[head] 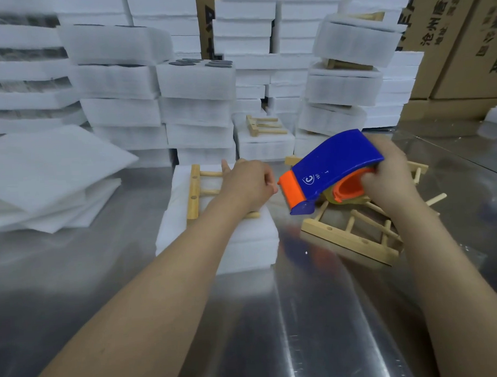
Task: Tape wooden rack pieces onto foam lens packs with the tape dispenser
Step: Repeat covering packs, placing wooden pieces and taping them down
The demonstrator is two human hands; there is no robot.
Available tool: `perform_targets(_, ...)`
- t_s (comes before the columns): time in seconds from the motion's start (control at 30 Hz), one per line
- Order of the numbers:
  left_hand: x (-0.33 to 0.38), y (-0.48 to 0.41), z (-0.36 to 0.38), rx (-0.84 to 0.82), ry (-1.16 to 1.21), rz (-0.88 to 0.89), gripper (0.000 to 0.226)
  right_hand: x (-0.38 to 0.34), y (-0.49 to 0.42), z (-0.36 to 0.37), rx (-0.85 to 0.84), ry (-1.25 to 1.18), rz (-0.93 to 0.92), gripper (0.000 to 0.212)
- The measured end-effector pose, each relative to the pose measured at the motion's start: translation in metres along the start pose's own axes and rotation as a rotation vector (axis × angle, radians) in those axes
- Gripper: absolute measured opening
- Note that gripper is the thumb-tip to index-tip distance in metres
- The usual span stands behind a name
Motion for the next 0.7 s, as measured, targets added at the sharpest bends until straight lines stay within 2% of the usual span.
perform_targets(0.2, 0.002, 0.002, -0.001, 0.02, 0.033, 0.037, 0.01, -0.016, 0.0, 0.006, 0.092, 0.096, -0.077, 0.049)
perform_targets(0.53, 0.001, 0.003, -0.005, 0.038, 0.161, 0.077, 0.019, -0.021, 0.0, 0.017, 0.219, 0.129, -0.136, 0.066)
perform_targets(0.63, 0.001, 0.003, -0.003, 0.055, 0.117, 0.069, 0.014, -0.007, -0.001, 0.011, 0.223, 0.169, -0.084, 0.068)
perform_targets(0.7, 0.002, 0.002, -0.001, 0.028, 0.058, 0.054, 0.014, 0.004, 0.002, 0.003, 0.276, 0.044, 0.019, 0.062)
Point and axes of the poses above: each hand's wrist, its own y-axis away from the middle knuckle, its own z-axis out of the palm, x = y × z, the point moved 4 cm from there along -y, towards the middle knuckle, and after that the axes turned 9 degrees about -x, right-handed, at the moved point
